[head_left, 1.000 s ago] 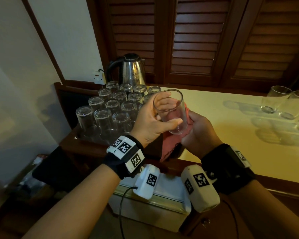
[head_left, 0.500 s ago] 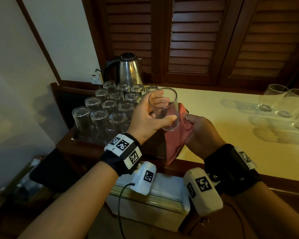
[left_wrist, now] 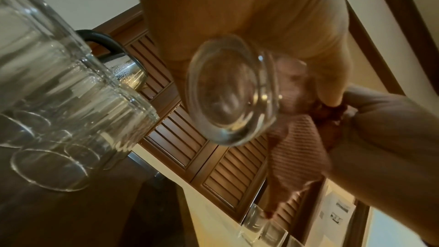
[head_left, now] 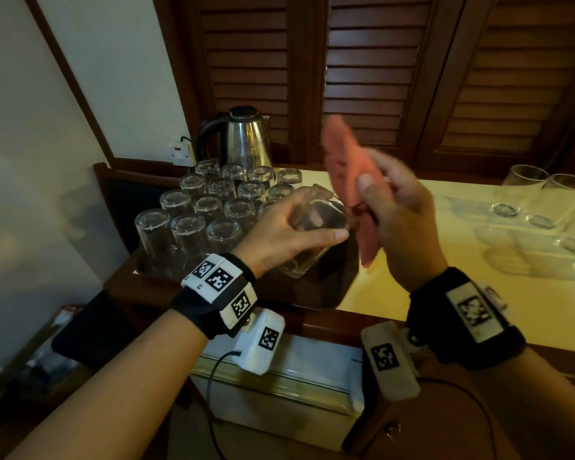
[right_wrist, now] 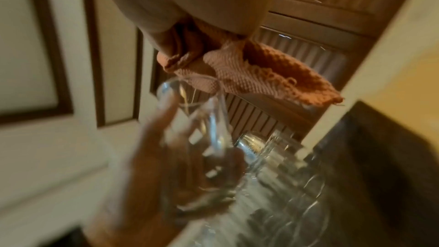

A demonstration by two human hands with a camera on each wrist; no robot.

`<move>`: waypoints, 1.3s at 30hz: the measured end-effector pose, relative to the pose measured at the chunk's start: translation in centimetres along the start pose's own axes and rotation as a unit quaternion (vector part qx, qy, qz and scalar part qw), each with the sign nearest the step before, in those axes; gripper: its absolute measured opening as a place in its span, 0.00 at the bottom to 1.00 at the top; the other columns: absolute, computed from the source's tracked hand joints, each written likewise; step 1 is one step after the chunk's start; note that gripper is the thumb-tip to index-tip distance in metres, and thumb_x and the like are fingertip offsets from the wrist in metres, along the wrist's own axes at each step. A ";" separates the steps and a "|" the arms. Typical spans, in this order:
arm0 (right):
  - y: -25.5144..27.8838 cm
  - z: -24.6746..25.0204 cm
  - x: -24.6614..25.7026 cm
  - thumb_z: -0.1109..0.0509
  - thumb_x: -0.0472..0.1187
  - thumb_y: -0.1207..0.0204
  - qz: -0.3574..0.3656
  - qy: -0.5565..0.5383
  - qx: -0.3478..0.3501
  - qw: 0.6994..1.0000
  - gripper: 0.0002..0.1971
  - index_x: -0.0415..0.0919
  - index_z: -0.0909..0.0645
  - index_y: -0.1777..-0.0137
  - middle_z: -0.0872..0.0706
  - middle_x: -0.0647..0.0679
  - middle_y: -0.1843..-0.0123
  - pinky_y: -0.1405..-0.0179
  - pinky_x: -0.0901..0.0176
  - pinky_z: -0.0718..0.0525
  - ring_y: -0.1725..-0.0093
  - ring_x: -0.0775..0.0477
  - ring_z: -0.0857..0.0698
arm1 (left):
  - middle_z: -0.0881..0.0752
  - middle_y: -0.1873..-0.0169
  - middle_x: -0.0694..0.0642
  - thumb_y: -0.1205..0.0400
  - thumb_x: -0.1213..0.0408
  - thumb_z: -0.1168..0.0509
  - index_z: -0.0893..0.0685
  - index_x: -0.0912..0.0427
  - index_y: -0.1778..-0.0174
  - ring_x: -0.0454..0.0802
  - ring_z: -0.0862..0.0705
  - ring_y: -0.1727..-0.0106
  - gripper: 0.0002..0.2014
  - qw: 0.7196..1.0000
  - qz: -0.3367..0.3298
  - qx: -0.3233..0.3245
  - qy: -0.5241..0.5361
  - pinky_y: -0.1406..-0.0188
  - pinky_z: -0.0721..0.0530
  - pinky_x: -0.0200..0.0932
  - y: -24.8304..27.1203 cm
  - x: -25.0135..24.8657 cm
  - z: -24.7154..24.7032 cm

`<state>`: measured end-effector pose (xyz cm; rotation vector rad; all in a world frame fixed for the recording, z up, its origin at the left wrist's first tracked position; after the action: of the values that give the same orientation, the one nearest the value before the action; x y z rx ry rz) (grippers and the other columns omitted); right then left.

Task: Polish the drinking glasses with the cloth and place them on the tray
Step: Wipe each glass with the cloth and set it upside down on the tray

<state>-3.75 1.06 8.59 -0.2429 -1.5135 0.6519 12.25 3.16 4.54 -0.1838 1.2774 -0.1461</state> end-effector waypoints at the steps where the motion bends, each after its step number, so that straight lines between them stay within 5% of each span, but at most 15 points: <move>1: 0.1 -0.7 0.0 0.38 0.43 0.16 0.027 0.054 0.028 0.998 0.15 0.48 0.18 0.31 0.17 0.50 0.37 0.45 0.63 0.16 0.38 0.52 0.17 | 0.13 0.50 0.44 0.39 0.42 0.21 0.17 0.45 0.39 0.51 0.12 0.44 0.32 1.000 -0.002 0.003 -0.010 0.37 0.15 0.61 0.0 -0.1 0.0; 8: 1.1 -1.6 -1.0 0.44 0.44 0.18 0.012 0.082 0.150 0.985 0.15 0.60 0.16 0.50 0.18 0.78 0.52 0.42 0.63 0.27 0.42 0.66 0.26 | 0.13 0.38 0.47 0.43 0.35 0.20 0.17 0.46 0.34 0.47 0.15 0.35 0.41 0.998 -0.005 0.005 -0.060 0.29 0.20 0.60 0.1 -1.0 1.0; 12: 1.7 -1.8 -1.8 0.46 0.58 0.26 -0.026 0.039 0.211 0.976 0.21 0.50 0.15 0.49 0.18 0.67 0.50 0.55 0.65 0.22 0.51 0.60 0.22 | 0.14 0.43 0.41 0.43 0.36 0.23 0.19 0.48 0.32 0.34 0.16 0.42 0.42 0.992 -0.033 0.047 -0.115 0.42 0.19 0.32 0.3 -2.1 0.9; 15: 1.8 -1.6 -2.5 0.41 0.56 0.30 -0.070 0.033 0.252 0.965 0.26 0.39 0.12 0.45 0.22 0.52 0.45 0.58 0.61 0.20 0.53 0.56 0.21 | 0.19 0.44 0.35 0.43 0.41 0.17 0.22 0.49 0.28 0.18 0.22 0.47 0.46 0.987 -0.039 0.081 -0.133 0.51 0.26 0.16 0.4 -2.0 0.4; 17: 1.8 -1.3 -2.6 0.36 0.46 0.26 -0.083 0.032 0.265 0.960 0.21 0.29 0.13 0.45 0.22 0.49 0.46 0.60 0.61 0.19 0.57 0.57 0.19 | 0.20 0.42 0.34 0.43 0.42 0.16 0.23 0.49 0.26 0.19 0.22 0.45 0.48 0.988 -0.027 0.093 -0.121 0.49 0.26 0.18 0.5 -1.5 0.3; 19: 1.7 -0.8 -2.4 0.34 0.40 0.25 -0.076 0.026 0.244 0.967 0.14 0.38 0.13 0.43 0.18 0.47 0.44 0.59 0.62 0.16 0.57 0.51 0.16 | 0.16 0.42 0.37 0.42 0.41 0.17 0.20 0.42 0.31 0.29 0.18 0.41 0.41 0.991 -0.002 0.090 -0.096 0.41 0.21 0.30 0.5 -0.9 0.3; 21: 1.9 -0.4 -2.0 0.30 0.42 0.23 -0.044 0.029 0.223 0.973 0.14 0.47 0.15 0.38 0.15 0.48 0.38 0.54 0.62 0.15 0.49 0.51 0.14 | 0.12 0.44 0.42 0.41 0.42 0.21 0.17 0.37 0.40 0.39 0.14 0.41 0.31 0.994 0.016 0.088 -0.058 0.38 0.17 0.41 0.7 -0.7 0.4; 24: 2.7 -0.9 -1.6 0.29 0.56 0.25 0.004 0.077 0.256 0.964 0.21 0.59 0.19 0.32 0.18 0.61 0.33 0.40 0.68 0.21 0.35 0.59 0.20 | 0.12 0.45 0.47 0.39 0.46 0.22 0.16 0.42 0.42 0.46 0.13 0.41 0.28 0.994 0.004 0.103 -0.040 0.38 0.15 0.48 0.9 -1.0 0.3; 26: 3.0 -1.4 -1.4 0.29 0.61 0.24 0.018 0.093 0.295 0.951 0.23 0.61 0.20 0.29 0.19 0.62 0.33 0.36 0.72 0.25 0.30 0.59 0.23 | 0.13 0.42 0.49 0.39 0.46 0.23 0.17 0.43 0.39 0.47 0.13 0.41 0.30 0.993 -0.001 0.111 -0.029 0.37 0.15 0.48 1.0 -1.3 0.3; 28: 3.2 -1.9 -1.5 0.31 0.55 0.22 0.006 0.097 0.347 0.933 0.21 0.57 0.20 0.29 0.19 0.53 0.30 0.36 0.71 0.24 0.29 0.56 0.25 | 0.12 0.44 0.45 0.39 0.44 0.23 0.18 0.39 0.40 0.46 0.13 0.41 0.29 0.990 -0.005 0.131 -0.054 0.37 0.15 0.49 1.0 -1.4 0.1; 32: 2.9 -2.3 -1.9 0.35 0.39 0.26 -0.102 0.030 0.387 0.916 0.22 0.57 0.17 0.34 0.21 0.43 0.30 0.47 0.48 0.13 0.37 0.39 0.18 | 0.11 0.52 0.35 0.40 0.43 0.24 0.17 0.40 0.42 0.38 0.13 0.47 0.28 0.985 0.005 0.158 -0.067 0.44 0.17 0.40 0.9 -1.4 -0.2; 36: 1.8 -0.9 -1.1 0.30 0.35 0.25 -0.045 -0.008 0.301 0.953 0.14 0.42 0.14 0.39 0.09 0.45 0.44 0.48 0.57 0.12 0.47 0.48 0.10 | 0.10 0.58 0.34 0.40 0.47 0.24 0.17 0.45 0.42 0.34 0.12 0.55 0.29 0.989 0.023 0.148 -0.017 0.58 0.17 0.30 1.1 -1.0 0.2; 39: 1.8 0.2 -1.5 0.26 0.35 0.26 -0.013 -0.024 0.243 0.970 0.12 0.39 0.12 0.43 0.09 0.41 0.44 0.43 0.55 0.12 0.42 0.43 0.11 | 0.10 0.54 0.35 0.40 0.47 0.24 0.17 0.44 0.40 0.35 0.12 0.51 0.30 0.989 0.031 0.145 -0.007 0.56 0.17 0.30 1.1 -0.8 0.5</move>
<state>-4.22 1.65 6.35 0.1689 -1.3520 0.9894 12.48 4.40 5.21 0.1044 1.2309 -0.2739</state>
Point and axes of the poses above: each hand's wrist, its own y-axis away from the middle knuckle, its own z-axis out of the back of the hand, x = y × z, the point moved 6 cm from there along -y, towards the middle knuckle
